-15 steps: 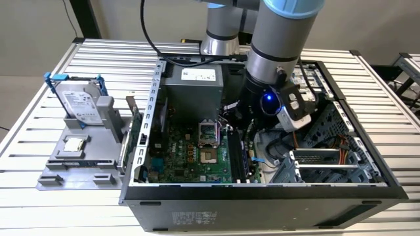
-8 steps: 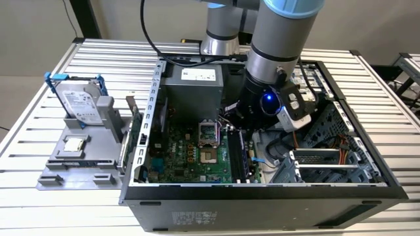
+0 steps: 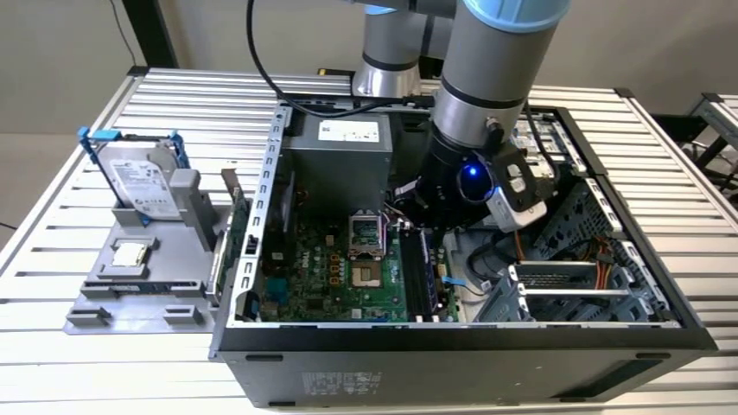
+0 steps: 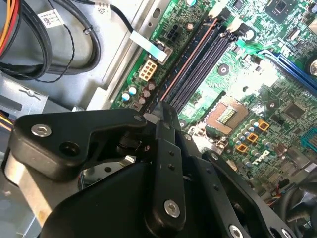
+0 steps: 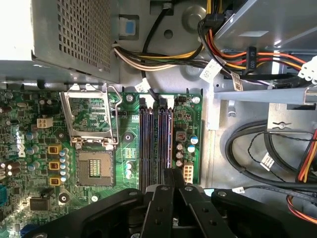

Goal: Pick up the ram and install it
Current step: 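Insert the ram into the slot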

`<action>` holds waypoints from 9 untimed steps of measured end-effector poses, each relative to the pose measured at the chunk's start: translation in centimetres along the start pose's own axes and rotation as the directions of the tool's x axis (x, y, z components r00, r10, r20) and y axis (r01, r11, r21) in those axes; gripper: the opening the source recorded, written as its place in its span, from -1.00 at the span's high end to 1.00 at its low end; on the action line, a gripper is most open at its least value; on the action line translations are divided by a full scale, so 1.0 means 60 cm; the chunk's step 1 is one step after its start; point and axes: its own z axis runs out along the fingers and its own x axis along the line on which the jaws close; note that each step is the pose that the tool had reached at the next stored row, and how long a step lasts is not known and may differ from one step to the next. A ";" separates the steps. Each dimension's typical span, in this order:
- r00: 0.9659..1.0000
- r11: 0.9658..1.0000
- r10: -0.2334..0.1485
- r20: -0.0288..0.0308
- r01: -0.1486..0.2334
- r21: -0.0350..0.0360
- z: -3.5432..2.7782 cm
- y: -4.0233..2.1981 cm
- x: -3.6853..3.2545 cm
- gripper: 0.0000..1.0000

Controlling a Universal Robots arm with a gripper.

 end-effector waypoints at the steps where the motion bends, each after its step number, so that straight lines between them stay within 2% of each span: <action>1: 1.000 1.000 0.000 0.000 0.000 0.000 0.000 0.000 0.000 1.00; 5: 1.000 1.000 -0.010 0.000 0.010 0.000 0.000 0.000 0.000 1.00; 9: 0.997 0.997 -0.081 0.003 0.081 0.000 0.000 0.000 0.000 1.00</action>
